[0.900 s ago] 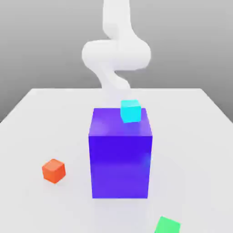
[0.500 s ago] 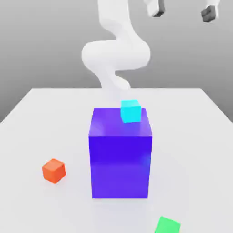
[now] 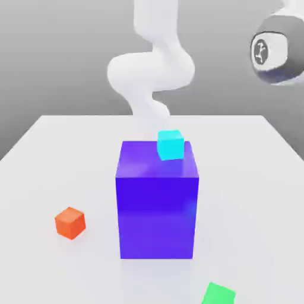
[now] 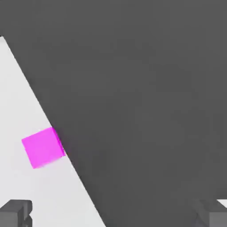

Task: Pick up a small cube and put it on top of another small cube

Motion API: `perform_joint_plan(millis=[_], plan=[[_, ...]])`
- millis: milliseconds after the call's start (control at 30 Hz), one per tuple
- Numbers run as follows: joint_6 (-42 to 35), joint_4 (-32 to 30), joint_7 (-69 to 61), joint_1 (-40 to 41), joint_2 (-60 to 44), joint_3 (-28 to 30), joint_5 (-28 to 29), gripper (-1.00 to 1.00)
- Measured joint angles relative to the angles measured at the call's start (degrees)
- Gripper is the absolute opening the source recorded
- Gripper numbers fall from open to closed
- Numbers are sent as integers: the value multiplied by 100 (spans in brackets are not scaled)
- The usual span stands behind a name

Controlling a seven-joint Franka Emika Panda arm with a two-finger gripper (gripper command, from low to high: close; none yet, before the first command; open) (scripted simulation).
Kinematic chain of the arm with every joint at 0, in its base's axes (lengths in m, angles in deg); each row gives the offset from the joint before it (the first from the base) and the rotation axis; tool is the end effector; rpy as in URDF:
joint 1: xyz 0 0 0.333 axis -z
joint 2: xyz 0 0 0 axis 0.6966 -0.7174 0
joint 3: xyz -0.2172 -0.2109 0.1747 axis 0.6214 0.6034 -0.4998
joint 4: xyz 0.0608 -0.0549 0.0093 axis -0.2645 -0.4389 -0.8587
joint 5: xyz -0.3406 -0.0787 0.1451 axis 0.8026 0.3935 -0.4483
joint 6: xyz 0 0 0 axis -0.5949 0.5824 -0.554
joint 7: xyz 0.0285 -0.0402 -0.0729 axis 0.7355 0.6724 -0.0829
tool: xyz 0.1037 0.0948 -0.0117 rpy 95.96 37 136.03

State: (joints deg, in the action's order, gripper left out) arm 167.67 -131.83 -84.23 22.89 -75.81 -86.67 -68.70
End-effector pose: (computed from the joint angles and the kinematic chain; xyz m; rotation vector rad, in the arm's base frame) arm 0.5569 0.2632 0.3402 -3.0068 -0.5888 -0.2342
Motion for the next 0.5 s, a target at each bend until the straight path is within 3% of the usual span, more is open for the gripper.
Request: perform_joint_plan(millis=[233,367,400,500], plan=[[213,383,-634,-377,-1452,-205,571,0],[724,597,-649,-493,-2284,-138,741,0],[797,623,-648,-506,-2389,-124,750,-100],[794,623,-650,-506,-2389,-124,747,-100]])
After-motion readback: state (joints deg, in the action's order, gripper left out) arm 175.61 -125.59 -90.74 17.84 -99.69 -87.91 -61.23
